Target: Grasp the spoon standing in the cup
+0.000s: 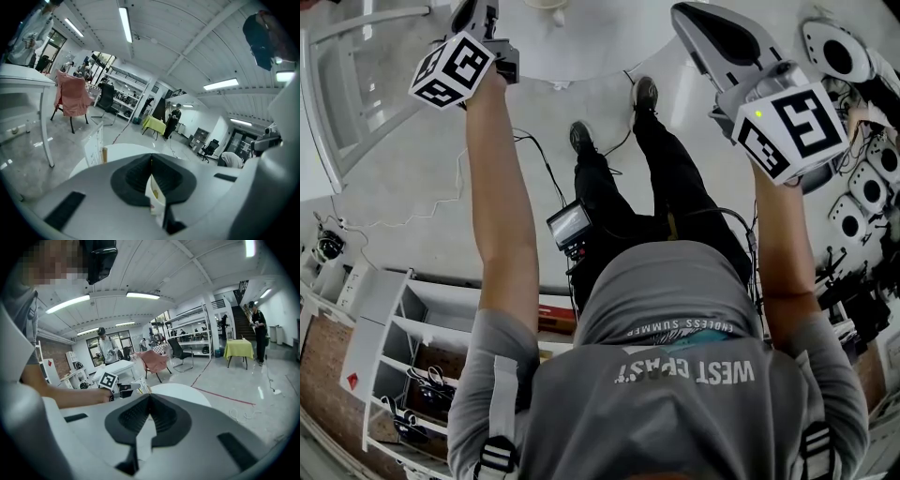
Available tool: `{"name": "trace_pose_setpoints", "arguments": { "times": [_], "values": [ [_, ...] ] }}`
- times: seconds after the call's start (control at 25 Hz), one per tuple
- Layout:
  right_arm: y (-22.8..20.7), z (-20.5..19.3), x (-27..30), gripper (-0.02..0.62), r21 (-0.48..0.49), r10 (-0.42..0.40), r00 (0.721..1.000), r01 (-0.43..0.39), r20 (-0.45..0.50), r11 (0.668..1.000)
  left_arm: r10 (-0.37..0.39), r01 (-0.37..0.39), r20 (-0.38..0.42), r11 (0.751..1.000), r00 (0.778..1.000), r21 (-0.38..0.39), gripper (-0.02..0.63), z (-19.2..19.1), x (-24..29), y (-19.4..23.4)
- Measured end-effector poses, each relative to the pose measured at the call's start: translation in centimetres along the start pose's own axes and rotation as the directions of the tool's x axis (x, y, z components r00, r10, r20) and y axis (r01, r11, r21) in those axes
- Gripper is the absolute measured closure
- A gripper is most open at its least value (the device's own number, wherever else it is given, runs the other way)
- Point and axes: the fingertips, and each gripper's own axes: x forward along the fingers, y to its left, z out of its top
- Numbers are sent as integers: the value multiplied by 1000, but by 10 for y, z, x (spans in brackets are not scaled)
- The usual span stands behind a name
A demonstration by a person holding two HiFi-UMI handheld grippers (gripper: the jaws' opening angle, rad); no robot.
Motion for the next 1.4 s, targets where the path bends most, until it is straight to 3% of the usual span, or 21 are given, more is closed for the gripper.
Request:
{"name": "trace_pose_setpoints", "arguments": {
  "times": [0.8,1.4],
  "values": [
    [18,44,-16,593,-55,-29,996,34,90,998,-80,67,76,984,994,163,603,72,-44,-46],
    [37,84,-70,594,-137,-78,981,103,180,985,-204,158,96,920,974,359,603,141,-121,-134]
  ]
}}
